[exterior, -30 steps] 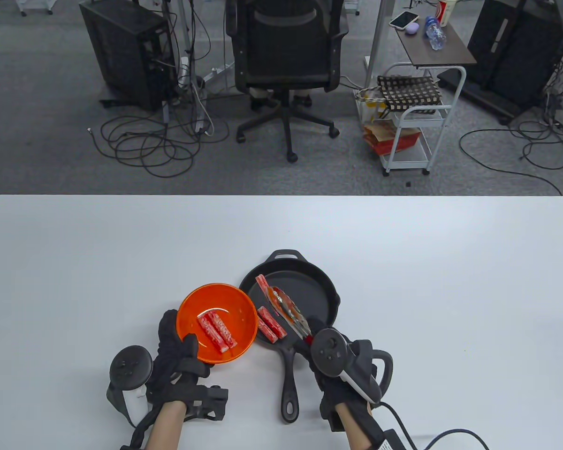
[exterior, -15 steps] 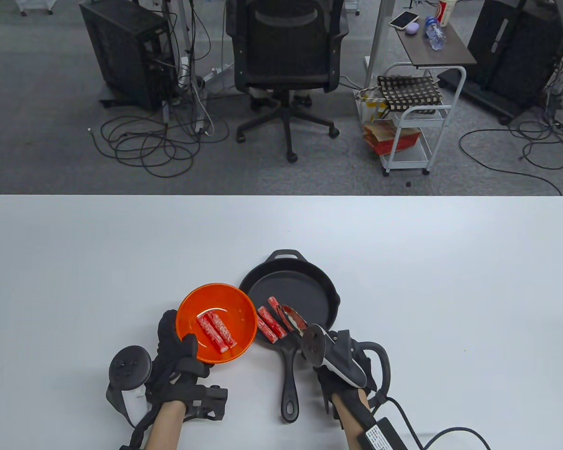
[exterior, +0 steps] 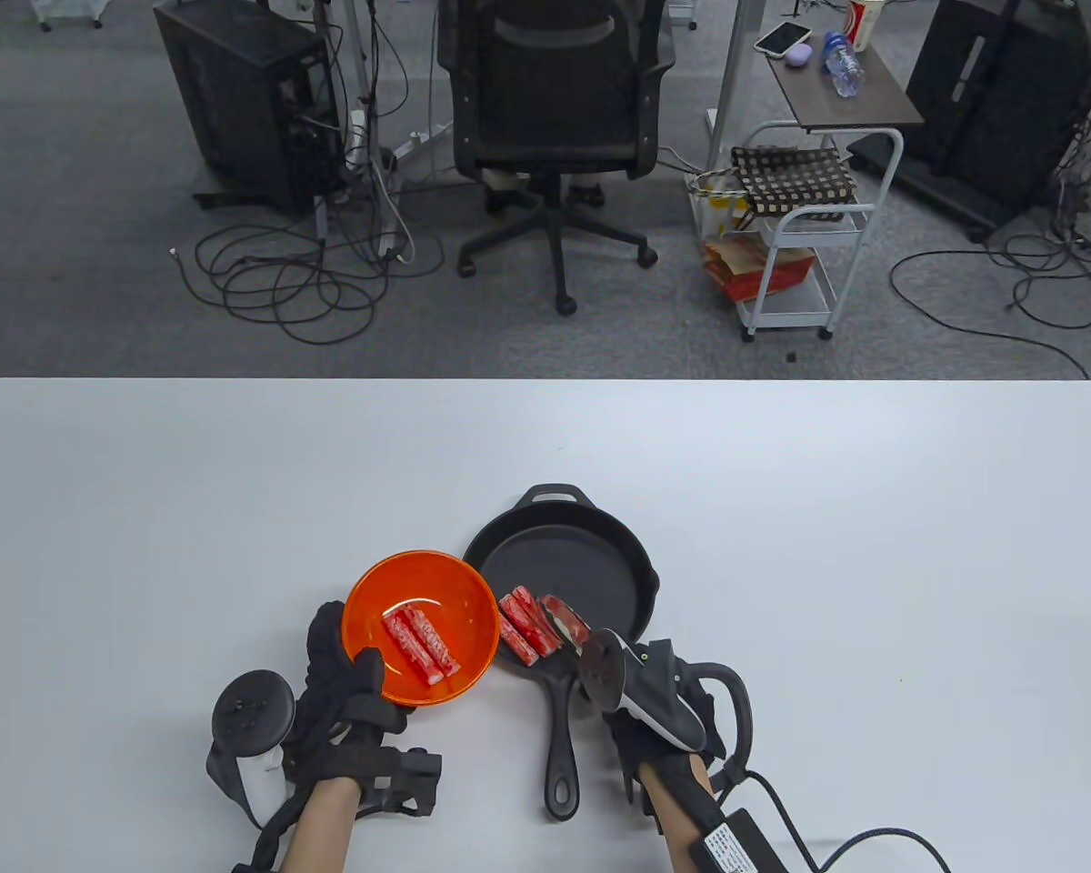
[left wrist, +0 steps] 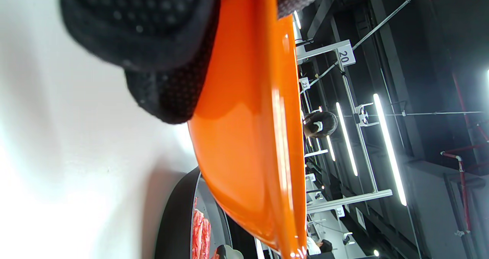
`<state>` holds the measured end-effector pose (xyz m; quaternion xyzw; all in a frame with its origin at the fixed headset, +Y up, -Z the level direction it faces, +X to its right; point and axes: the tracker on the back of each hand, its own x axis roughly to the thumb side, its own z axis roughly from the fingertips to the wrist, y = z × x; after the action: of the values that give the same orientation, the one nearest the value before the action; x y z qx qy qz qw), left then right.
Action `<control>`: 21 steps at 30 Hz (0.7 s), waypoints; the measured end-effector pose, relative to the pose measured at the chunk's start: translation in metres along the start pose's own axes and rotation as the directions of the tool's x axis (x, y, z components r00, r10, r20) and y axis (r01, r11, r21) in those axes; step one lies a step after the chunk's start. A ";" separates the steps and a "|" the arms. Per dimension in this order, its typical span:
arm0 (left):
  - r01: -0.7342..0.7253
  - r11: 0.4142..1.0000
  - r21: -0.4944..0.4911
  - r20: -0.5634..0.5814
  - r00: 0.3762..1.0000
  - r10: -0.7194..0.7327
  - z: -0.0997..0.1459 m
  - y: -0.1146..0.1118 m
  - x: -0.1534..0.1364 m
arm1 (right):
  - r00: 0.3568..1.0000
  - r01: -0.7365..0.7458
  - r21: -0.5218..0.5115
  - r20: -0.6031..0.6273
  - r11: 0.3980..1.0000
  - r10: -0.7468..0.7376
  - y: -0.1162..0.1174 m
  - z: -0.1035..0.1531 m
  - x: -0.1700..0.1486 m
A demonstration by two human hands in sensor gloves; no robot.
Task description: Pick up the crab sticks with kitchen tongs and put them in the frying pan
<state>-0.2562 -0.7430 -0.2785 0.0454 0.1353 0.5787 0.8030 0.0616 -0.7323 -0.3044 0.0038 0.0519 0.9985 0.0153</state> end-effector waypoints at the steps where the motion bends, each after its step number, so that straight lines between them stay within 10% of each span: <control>1: -0.001 1.000 0.000 0.000 1.000 0.001 0.000 0.000 0.000 | 1.000 0.001 0.000 0.000 1.000 -0.001 0.000 0.000 0.000; 21: 0.003 1.000 -0.008 0.001 1.000 -0.003 0.000 -0.001 0.000 | 0.992 0.124 -0.170 0.026 0.978 -0.121 -0.035 0.030 -0.001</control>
<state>-0.2555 -0.7433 -0.2788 0.0422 0.1328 0.5781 0.8040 0.0643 -0.6941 -0.2786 0.0069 -0.0342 0.9964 0.0774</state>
